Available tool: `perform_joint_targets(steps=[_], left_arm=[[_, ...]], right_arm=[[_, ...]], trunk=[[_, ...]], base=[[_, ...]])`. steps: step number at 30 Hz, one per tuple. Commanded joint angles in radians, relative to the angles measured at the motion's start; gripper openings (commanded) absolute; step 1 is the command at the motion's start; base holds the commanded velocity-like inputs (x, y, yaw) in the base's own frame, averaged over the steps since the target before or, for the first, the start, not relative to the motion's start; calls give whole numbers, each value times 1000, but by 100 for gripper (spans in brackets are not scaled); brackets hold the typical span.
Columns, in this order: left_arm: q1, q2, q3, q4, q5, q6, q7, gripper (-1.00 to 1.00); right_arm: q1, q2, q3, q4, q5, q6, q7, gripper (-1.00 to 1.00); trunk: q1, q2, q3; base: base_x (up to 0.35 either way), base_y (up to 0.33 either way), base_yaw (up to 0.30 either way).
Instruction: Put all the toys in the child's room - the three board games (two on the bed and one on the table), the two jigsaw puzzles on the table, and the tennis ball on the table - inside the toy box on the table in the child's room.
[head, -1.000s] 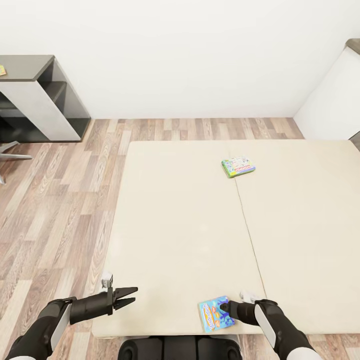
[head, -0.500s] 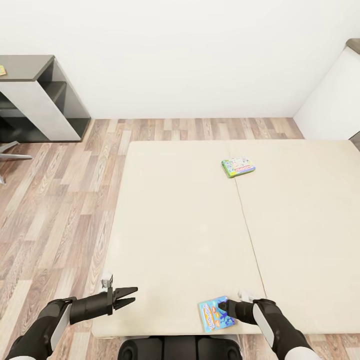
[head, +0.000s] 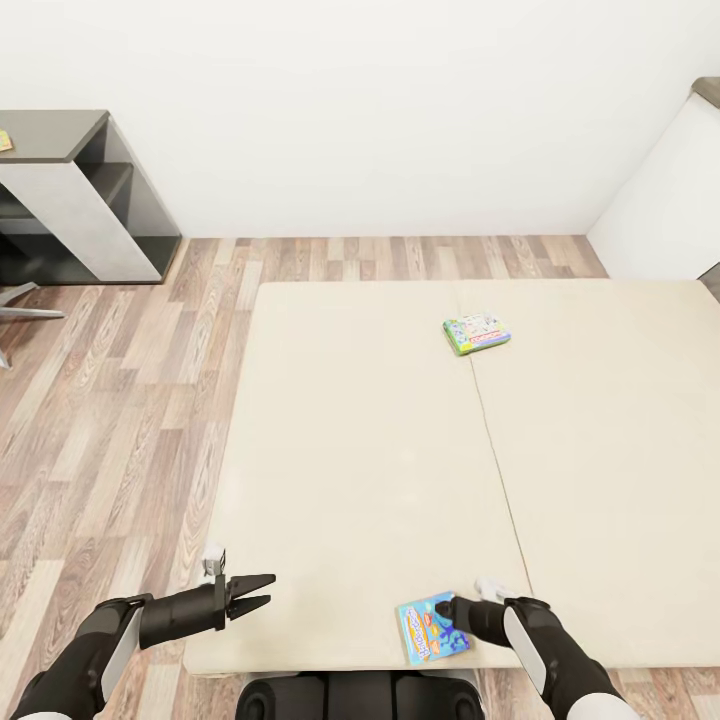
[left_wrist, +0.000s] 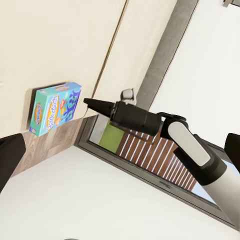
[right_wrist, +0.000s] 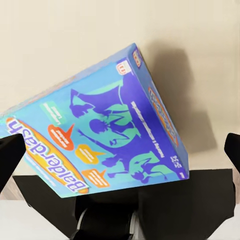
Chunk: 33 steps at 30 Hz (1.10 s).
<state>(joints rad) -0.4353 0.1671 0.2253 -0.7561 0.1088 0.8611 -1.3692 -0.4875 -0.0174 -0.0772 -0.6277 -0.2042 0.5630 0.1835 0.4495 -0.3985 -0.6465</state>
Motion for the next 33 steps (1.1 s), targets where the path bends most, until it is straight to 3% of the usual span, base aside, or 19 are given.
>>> perform_joint_targets(steps=[1,33], left_arm=[[0,0,0,0,2,10,-2,100],[0,0,0,0,3,10,-4,100]], right_arm=[[0,0,-3,-1,0,4,4,100],[0,-2,-3,-17,-1,-3,19,100]], trunk=[[1,-1,-1],[1,-1,-3]], base=[[0,0,0],[0,0,0]])
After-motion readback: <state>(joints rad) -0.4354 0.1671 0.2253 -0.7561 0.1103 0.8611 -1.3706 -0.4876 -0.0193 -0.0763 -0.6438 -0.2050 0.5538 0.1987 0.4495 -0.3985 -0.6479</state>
